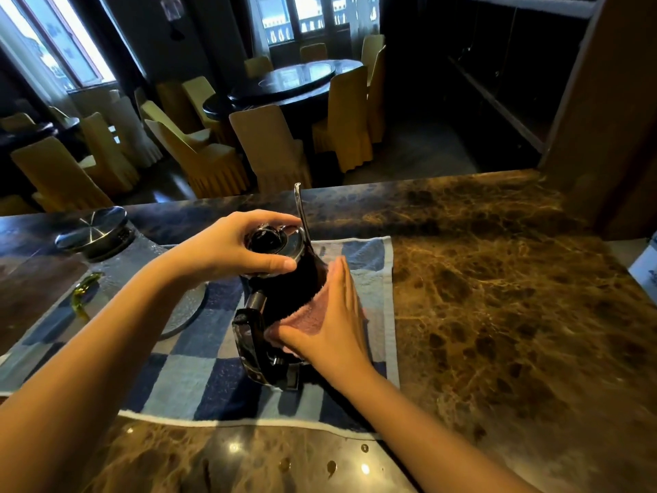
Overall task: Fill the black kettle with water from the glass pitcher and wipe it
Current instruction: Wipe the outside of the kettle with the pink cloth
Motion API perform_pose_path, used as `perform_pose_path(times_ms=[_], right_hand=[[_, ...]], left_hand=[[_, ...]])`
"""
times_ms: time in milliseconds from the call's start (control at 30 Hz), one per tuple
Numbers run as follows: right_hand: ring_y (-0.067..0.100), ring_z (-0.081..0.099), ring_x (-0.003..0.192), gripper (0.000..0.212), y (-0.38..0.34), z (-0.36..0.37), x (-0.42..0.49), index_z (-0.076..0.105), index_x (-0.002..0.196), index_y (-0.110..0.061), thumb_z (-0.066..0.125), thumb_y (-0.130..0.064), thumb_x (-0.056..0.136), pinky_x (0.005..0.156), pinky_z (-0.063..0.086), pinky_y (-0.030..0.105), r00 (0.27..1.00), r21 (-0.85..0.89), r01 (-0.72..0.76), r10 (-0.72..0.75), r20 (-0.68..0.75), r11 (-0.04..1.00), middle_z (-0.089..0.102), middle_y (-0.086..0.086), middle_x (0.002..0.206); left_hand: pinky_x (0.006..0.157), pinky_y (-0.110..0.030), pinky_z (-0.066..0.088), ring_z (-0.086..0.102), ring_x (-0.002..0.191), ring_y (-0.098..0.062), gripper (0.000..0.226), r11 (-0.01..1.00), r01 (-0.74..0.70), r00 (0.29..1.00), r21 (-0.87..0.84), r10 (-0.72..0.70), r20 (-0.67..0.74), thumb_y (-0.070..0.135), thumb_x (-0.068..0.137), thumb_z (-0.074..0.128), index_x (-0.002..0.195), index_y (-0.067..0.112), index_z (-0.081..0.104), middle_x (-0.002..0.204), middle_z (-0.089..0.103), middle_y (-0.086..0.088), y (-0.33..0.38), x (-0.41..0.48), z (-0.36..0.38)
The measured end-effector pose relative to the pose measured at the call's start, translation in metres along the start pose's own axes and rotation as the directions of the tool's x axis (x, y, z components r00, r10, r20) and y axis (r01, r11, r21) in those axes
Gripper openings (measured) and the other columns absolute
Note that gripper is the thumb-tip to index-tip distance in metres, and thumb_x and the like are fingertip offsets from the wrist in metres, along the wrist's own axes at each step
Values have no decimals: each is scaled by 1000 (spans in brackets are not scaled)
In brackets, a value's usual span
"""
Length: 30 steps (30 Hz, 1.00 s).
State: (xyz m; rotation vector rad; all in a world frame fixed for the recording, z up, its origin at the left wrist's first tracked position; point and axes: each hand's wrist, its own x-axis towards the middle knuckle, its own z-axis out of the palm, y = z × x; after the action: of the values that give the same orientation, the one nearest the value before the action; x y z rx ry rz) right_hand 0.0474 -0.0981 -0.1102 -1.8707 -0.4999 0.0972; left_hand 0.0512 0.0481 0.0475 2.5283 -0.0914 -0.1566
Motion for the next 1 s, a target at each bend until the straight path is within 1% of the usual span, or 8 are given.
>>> perform_pose_path(times_ms=[100, 267, 433, 533, 667, 767, 900, 1000], right_hand=[[1, -8, 145, 130, 10, 0, -14, -18, 147, -36, 76, -60, 61, 117, -1, 30, 1000, 2, -21, 21, -3, 1000, -10, -15, 160], [-4, -24, 141, 126, -2, -2, -3, -31, 140, -39, 73, -51, 70, 114, -15, 22, 970, -140, 241, -232, 77, 960, -27, -19, 156], [10, 15, 146, 126, -18, -27, 45, -6, 147, -45, 78, -64, 53, 114, 28, 41, 967, -17, 217, -213, 143, 976, 11, -13, 161], [11, 29, 142, 118, -2, -27, 50, 12, 147, -42, 77, -67, 51, 110, 37, 48, 973, 34, 149, -153, 173, 988, 28, -13, 155], [4, 19, 142, 111, 26, -22, 28, 11, 146, -42, 67, -76, 56, 116, 28, 48, 984, 105, -45, 26, 178, 993, 19, -14, 157], [21, 23, 145, 111, 30, -13, 8, 3, 145, -48, 56, -86, 55, 116, 27, 49, 981, 179, -151, 126, 145, 972, 26, -4, 157], [-4, -10, 145, 83, 14, 1, -14, -6, 140, -51, 23, -88, 71, 122, -2, 39, 998, 285, -45, 31, 56, 957, -10, -26, 157], [-8, -5, 144, 76, -11, -2, 1, -2, 142, -46, 5, -84, 76, 120, -5, 34, 994, 213, 110, -104, -39, 971, -3, -27, 156]], left_hand=[[111, -39, 32, 43, 128, -8, 73, 1000, -6, 1000, -4, 6, -4, 54, 58, 69, 127, 37, 51, 135, 52, 11, -1, -2, 0], [108, -38, 33, 43, 127, -9, 71, 1000, -5, 1000, -5, 5, -7, 54, 57, 68, 124, 40, 51, 134, 52, 11, 1, -1, 0], [98, -28, 40, 49, 120, -3, 65, 999, -28, 1000, -31, 28, -11, 56, 56, 69, 117, 48, 51, 128, 56, 14, 1, 0, -2], [97, -24, 38, 48, 120, 0, 68, 1000, -25, 1000, -15, 25, 3, 57, 57, 69, 122, 44, 51, 128, 56, 15, -3, 1, -3], [100, -24, 34, 46, 120, 1, 67, 999, -36, 999, -4, 36, 8, 55, 57, 68, 121, 45, 50, 127, 54, 17, -3, 0, -1], [104, -29, 34, 46, 125, -5, 71, 999, -34, 999, 7, 34, 3, 56, 57, 68, 124, 41, 50, 132, 54, 13, -2, -2, -2], [109, -37, 34, 45, 127, -8, 71, 999, -45, 999, 22, 45, -1, 55, 57, 69, 125, 41, 50, 134, 53, 12, -2, -1, 0], [107, -37, 34, 44, 125, -7, 70, 999, -37, 999, 16, 37, -6, 59, 55, 67, 121, 45, 50, 132, 53, 14, -1, 0, -2]])
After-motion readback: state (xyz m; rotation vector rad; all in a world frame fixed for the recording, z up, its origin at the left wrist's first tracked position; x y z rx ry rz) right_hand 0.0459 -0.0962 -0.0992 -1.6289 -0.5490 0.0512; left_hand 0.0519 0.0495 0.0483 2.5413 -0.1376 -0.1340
